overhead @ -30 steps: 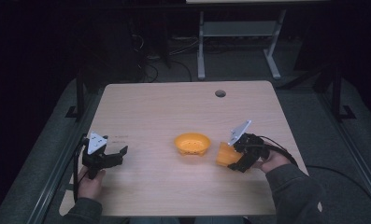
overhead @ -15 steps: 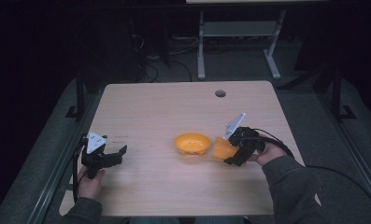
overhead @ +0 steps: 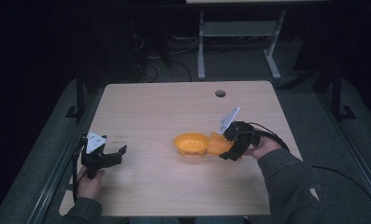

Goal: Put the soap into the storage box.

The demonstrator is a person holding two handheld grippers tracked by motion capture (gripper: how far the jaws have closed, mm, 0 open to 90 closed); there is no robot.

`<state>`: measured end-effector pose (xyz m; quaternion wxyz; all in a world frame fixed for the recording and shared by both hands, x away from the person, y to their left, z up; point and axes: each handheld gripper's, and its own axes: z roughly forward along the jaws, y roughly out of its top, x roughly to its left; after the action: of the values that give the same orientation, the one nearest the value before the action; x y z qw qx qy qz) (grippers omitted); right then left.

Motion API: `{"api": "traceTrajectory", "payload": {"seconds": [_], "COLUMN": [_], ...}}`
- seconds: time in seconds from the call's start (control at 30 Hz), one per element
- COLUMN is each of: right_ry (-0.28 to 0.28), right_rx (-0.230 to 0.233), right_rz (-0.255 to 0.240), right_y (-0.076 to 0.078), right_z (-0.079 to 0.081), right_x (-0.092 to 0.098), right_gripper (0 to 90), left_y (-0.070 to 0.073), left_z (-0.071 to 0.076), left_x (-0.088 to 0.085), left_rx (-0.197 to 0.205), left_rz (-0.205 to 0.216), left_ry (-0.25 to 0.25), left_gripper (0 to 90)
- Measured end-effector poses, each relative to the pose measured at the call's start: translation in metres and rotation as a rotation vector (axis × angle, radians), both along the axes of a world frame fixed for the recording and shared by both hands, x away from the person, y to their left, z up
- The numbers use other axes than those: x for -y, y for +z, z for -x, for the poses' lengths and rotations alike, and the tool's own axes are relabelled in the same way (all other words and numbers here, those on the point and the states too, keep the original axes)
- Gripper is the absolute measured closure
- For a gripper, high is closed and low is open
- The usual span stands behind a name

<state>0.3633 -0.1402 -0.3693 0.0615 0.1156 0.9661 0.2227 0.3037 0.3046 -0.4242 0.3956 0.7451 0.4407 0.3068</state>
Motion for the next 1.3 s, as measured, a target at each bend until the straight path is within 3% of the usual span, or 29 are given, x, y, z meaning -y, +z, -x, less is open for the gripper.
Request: {"api": "traceTrajectory", "payload": {"seconds": [0.27, 0.47, 0.87, 1.3], "right_ry": [0.011, 0.03, 0.084, 0.117], "right_rx": [0.007, 0.003, 0.005, -0.012], "right_rz": [-0.009, 0.013, 0.028, 0.037], "right_y": [0.004, 0.003, 0.006, -0.002], "right_z": [-0.007, -0.013, -0.028, -0.046], "right_x": [-0.007, -0.014, -0.04, -0.062], "right_gripper": [20.8, 20.7, 20.7, 20.7], "left_y": [0.001, 0.0, 0.001, 0.001], "left_z": [0.0, 0.0, -0.001, -0.001], "left_x": [-0.001, -0.001, -0.001, -0.002], "left_rx": [-0.004, -0.004, 0.003, 0.008], "left_rz": [0.002, -0.001, -0.008, -0.011], "left_ry": [0.012, 0.013, 0.015, 0.021], "left_gripper": [14.1, 14.1, 14.1, 14.1]}}
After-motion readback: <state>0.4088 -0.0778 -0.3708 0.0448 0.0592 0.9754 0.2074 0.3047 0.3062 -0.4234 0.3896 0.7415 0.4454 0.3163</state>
